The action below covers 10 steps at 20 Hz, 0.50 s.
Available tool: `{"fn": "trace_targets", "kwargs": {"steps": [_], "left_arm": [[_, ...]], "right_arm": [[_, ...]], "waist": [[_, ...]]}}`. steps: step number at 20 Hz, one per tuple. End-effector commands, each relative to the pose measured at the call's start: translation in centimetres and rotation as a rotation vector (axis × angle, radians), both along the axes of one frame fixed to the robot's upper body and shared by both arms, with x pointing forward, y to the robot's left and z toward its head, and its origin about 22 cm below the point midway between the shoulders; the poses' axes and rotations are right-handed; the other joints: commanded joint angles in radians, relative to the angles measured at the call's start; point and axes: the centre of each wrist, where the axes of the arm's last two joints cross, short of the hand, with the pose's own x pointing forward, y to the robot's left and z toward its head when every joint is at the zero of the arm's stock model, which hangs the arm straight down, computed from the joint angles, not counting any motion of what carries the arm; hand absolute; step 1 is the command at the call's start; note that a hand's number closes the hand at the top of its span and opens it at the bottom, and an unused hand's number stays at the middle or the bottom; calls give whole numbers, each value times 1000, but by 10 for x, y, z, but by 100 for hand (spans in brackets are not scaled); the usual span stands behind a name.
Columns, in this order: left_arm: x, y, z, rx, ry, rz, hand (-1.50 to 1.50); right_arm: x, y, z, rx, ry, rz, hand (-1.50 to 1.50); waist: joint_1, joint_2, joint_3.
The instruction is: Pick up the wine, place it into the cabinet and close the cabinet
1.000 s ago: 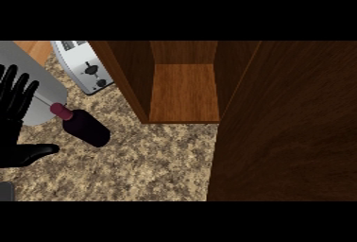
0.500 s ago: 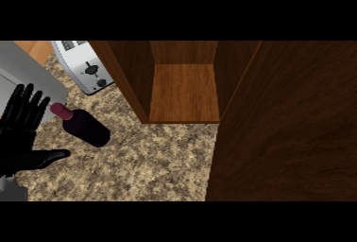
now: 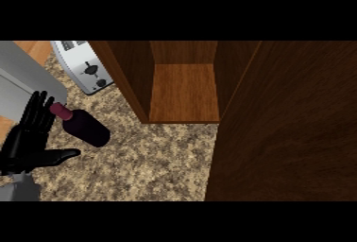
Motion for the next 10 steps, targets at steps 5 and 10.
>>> {"fn": "trace_targets", "kwargs": {"steps": [5, 10], "left_arm": [[11, 0, -50, -33, 51, 9, -150], [0, 7, -81, -8, 77, 8, -150]], "right_arm": [[-24, -1, 8, -2, -21, 72, -150], [-22, -5, -1, -15, 6, 85, -150]], "waist": [[-5, 1, -1], [-5, 2, 0]]}}
